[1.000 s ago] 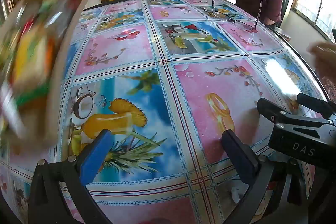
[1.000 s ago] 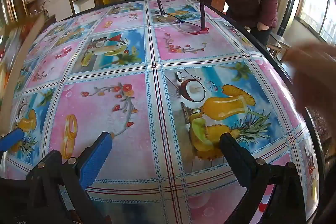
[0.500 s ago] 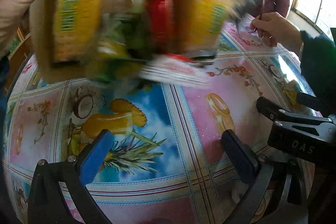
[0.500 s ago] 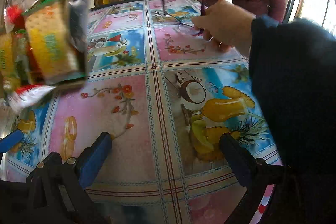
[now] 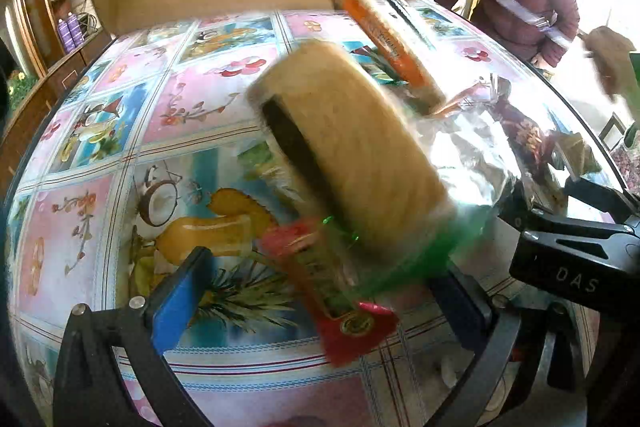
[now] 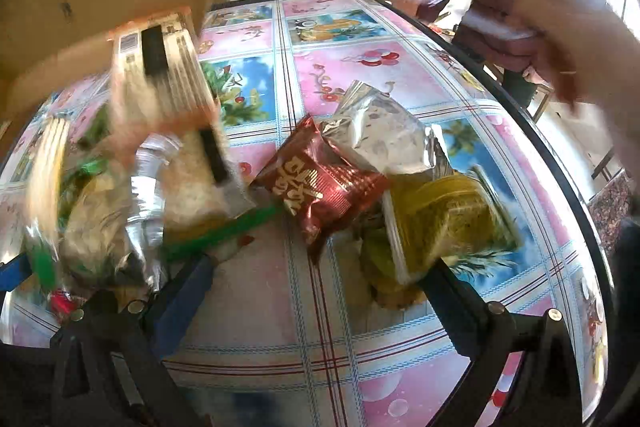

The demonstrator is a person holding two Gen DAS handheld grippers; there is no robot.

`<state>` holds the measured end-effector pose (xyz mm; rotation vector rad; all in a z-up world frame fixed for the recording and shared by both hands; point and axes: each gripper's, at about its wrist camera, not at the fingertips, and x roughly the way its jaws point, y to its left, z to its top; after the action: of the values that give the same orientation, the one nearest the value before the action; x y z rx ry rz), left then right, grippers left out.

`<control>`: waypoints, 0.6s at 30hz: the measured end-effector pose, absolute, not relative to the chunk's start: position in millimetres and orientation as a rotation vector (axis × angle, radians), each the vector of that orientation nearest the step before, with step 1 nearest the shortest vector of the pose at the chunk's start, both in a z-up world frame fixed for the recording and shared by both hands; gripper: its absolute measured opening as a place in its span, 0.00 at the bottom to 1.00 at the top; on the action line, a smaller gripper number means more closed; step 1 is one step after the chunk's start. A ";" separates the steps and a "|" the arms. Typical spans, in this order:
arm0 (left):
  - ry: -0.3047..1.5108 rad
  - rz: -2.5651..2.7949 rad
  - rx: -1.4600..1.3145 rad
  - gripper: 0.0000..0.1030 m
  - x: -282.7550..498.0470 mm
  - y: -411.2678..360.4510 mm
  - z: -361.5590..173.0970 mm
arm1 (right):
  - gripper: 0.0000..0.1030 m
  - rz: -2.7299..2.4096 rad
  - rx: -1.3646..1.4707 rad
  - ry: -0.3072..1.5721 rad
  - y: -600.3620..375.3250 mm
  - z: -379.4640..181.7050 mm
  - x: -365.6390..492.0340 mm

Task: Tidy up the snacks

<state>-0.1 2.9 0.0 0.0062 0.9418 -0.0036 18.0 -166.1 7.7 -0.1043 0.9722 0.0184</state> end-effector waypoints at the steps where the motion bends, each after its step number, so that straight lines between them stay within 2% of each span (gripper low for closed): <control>1: 0.942 -0.003 0.006 1.00 0.9 2.4 0.5 | 0.99 0.018 -0.104 0.972 -165.4 7.5 18.2; 18: 0.941 -0.003 0.007 1.00 2.0 4.1 -1.3 | 0.99 0.018 -0.104 0.971 -164.2 3.8 19.5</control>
<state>2.0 4.1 -1.3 0.0070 0.9414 -0.0028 19.5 -164.2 3.8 -0.1035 0.9707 0.0181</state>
